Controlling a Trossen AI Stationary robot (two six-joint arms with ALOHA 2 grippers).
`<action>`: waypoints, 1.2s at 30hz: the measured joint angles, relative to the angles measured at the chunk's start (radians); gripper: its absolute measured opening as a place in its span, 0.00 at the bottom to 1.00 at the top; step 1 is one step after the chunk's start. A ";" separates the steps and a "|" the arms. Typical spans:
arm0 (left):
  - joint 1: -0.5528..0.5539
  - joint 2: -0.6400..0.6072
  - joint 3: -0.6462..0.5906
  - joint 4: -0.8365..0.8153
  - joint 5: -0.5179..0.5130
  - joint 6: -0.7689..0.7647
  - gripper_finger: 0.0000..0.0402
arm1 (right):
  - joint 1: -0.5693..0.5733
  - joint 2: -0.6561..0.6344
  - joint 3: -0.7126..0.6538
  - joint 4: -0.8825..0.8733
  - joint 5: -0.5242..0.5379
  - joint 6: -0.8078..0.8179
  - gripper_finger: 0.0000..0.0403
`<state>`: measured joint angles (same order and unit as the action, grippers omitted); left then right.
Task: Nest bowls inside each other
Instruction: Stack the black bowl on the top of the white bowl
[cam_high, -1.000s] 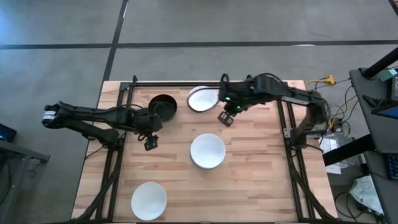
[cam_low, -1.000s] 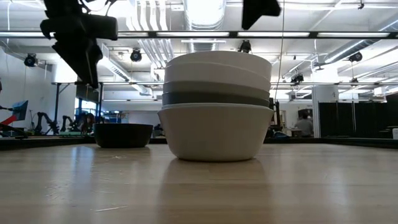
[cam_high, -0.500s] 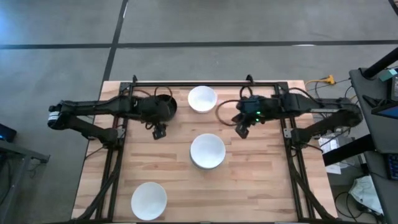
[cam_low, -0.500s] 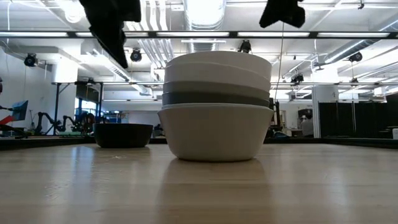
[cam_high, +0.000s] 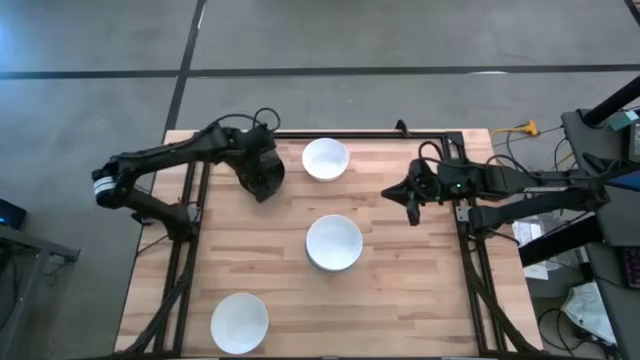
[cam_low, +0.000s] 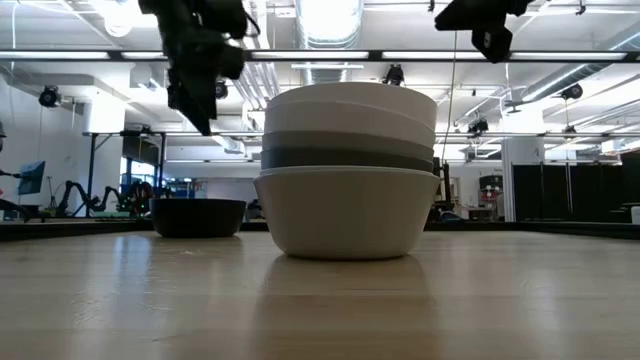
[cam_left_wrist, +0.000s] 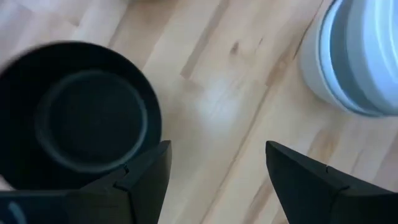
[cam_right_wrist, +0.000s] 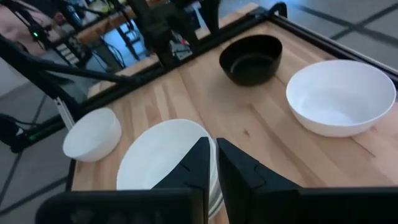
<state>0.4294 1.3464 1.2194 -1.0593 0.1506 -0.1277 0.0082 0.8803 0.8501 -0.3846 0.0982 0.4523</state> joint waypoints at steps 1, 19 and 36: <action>0.010 0.022 0.009 -0.001 0.008 -0.018 0.61 | 0.000 -0.011 -0.014 0.014 0.000 -0.003 0.06; 0.054 0.412 0.135 -0.021 -0.030 -0.133 0.55 | 0.000 -0.060 -0.065 0.045 -0.021 -0.121 0.06; 0.056 0.478 0.132 -0.017 -0.122 -0.181 0.31 | 0.000 -0.123 -0.065 -0.034 -0.054 -0.113 0.06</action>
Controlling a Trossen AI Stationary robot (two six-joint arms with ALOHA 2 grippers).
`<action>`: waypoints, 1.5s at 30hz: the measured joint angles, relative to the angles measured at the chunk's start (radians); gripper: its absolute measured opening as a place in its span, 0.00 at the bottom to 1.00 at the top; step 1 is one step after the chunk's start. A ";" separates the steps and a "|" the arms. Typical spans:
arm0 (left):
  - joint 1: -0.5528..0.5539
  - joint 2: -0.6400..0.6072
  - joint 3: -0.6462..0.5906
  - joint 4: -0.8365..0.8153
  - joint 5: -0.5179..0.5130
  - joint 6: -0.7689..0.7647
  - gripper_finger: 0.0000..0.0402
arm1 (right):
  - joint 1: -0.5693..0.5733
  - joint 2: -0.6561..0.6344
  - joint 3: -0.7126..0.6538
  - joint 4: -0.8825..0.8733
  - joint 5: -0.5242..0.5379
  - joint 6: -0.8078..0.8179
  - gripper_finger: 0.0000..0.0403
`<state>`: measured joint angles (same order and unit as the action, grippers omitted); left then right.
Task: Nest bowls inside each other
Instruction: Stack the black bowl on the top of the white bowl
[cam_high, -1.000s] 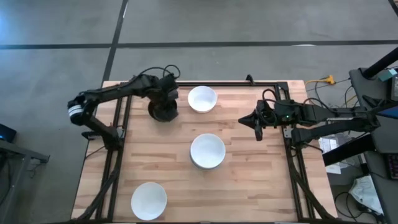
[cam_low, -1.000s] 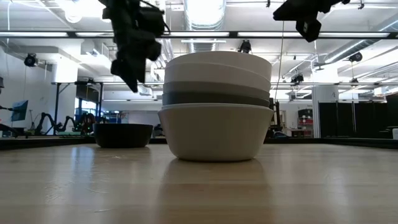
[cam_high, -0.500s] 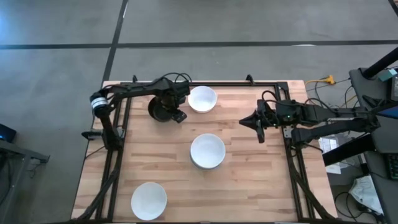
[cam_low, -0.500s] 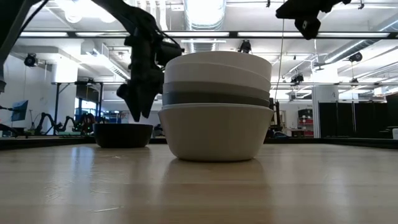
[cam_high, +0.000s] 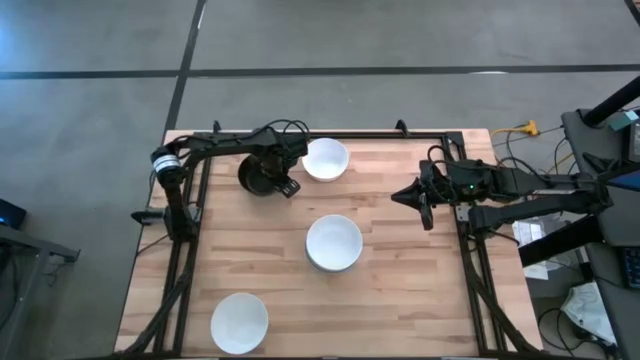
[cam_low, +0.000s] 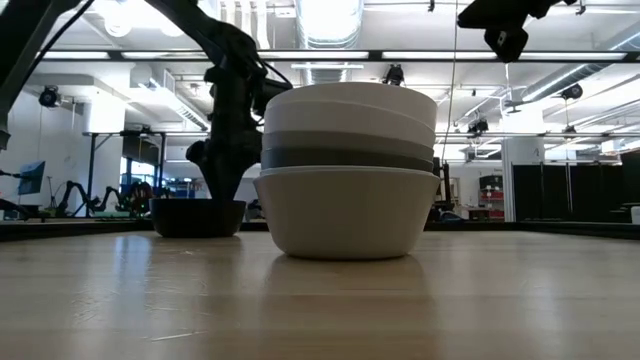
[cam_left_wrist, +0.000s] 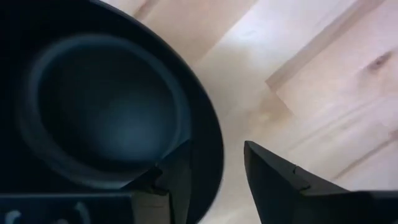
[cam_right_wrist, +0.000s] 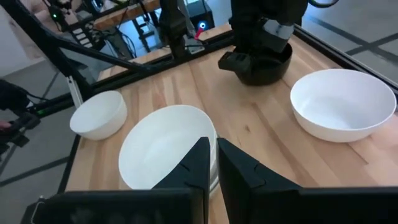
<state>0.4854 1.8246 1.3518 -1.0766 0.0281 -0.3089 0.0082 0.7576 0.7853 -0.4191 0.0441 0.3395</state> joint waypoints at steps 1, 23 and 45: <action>0.000 0.001 -0.001 0.000 -0.011 0.000 0.31 | 0.000 -0.002 0.000 0.000 -0.001 0.005 0.06; 0.011 0.006 -0.049 0.018 -0.034 0.111 0.09 | 0.001 -0.011 0.000 -0.001 -0.026 0.045 0.06; -0.026 -0.125 0.080 -0.038 -0.023 0.269 0.00 | 0.000 -0.012 0.000 0.000 -0.026 0.043 0.06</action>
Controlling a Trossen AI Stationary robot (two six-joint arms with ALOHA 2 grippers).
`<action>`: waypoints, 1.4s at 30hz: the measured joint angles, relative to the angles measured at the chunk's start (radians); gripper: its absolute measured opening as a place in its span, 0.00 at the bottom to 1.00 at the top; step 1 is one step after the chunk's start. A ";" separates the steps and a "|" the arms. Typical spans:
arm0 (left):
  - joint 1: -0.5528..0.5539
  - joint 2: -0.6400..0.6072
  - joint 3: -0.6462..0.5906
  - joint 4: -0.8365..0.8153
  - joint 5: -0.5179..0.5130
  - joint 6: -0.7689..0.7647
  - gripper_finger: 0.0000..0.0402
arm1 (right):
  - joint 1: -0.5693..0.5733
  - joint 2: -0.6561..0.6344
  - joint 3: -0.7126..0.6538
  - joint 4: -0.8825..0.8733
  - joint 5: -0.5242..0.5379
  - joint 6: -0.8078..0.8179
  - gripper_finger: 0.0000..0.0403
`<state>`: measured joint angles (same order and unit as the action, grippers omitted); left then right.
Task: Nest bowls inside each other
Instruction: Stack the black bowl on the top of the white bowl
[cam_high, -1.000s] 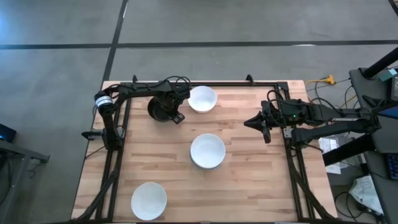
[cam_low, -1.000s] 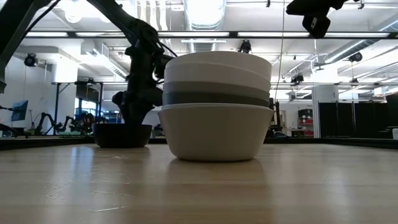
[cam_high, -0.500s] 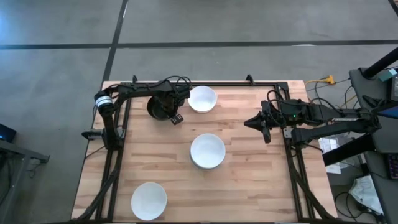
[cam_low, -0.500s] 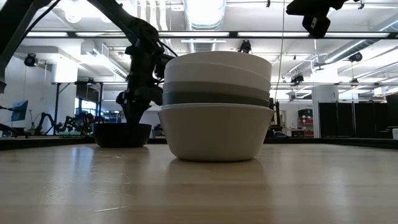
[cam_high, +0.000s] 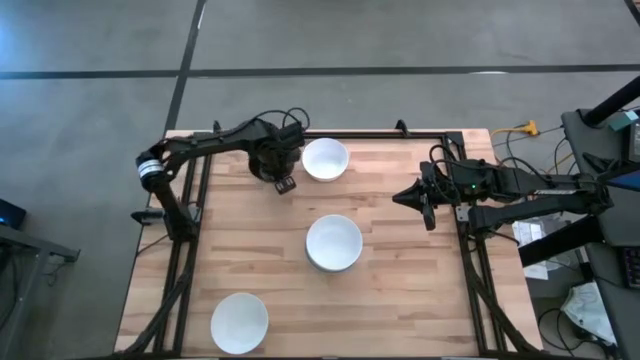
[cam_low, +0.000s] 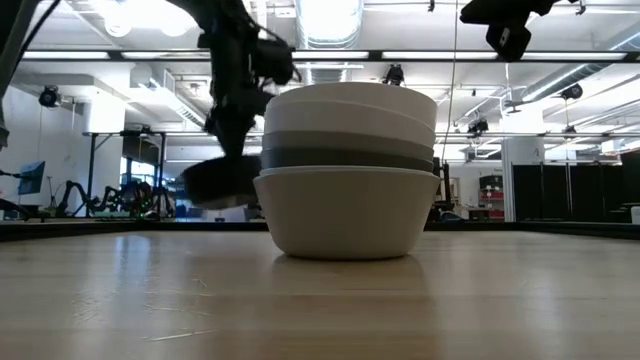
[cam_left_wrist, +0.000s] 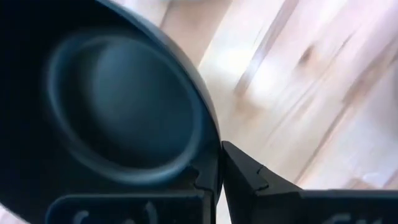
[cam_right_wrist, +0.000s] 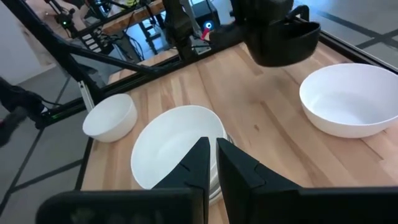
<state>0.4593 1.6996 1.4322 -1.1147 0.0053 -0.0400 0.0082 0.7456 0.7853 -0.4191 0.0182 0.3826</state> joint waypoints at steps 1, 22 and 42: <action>-0.005 -0.011 0.009 0.003 0.000 0.001 0.00 | 0.000 0.000 0.000 0.000 0.000 -0.006 0.06; -0.387 -0.200 0.195 0.155 -0.020 0.366 0.00 | -0.002 0.003 0.000 0.006 0.004 -0.043 0.06; -0.724 -0.096 0.455 -0.106 -0.201 0.820 0.00 | 0.018 0.003 0.000 0.008 0.001 0.255 0.06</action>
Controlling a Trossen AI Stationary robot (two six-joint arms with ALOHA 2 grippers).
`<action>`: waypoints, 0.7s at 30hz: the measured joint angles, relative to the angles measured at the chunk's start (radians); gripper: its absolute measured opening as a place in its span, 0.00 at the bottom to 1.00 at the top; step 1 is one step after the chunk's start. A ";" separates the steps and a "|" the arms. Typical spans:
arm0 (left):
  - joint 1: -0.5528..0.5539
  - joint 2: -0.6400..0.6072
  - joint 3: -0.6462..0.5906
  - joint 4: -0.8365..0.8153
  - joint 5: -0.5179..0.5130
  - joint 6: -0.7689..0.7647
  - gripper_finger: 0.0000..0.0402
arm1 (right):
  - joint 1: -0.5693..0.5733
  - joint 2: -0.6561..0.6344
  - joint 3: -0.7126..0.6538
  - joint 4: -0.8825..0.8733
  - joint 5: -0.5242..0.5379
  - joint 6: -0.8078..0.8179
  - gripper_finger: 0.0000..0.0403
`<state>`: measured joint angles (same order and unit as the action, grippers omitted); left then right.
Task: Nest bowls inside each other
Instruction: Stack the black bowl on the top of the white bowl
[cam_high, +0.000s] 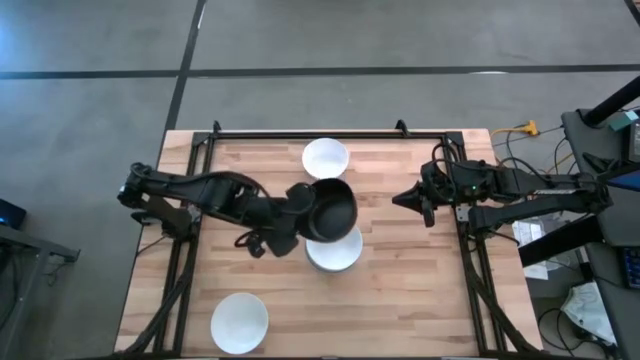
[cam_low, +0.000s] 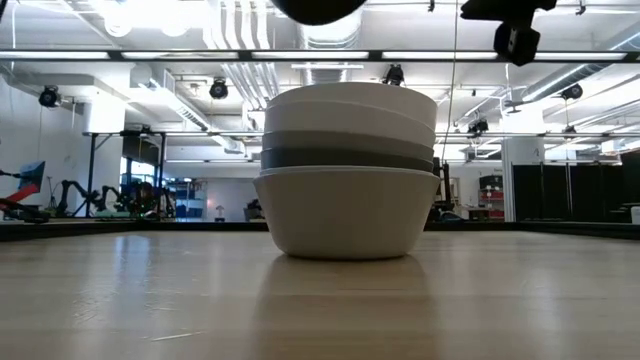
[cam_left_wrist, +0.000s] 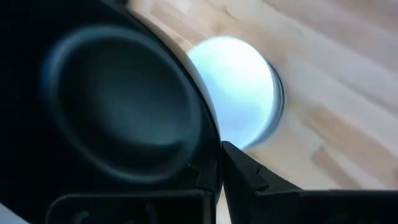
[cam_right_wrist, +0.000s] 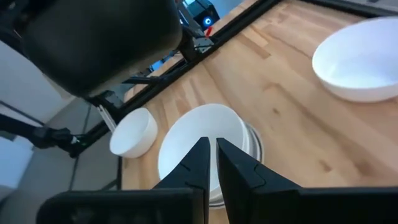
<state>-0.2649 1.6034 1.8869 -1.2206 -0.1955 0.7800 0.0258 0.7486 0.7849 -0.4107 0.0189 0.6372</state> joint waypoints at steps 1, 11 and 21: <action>0.000 0.018 0.024 -0.030 0.000 0.023 0.00 | 0.002 0.001 0.000 -0.002 0.000 0.014 0.06; 0.000 0.254 0.223 -0.244 -0.003 0.223 0.00 | 0.040 0.008 -0.004 -0.004 0.018 0.076 0.06; 0.001 0.399 0.236 -0.255 -0.091 0.282 0.00 | 0.040 0.007 -0.014 -0.003 0.098 0.071 0.06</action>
<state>-0.2638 2.0025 2.1227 -1.4753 -0.2870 1.0622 0.0658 0.7559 0.7706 -0.4141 0.1171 0.7084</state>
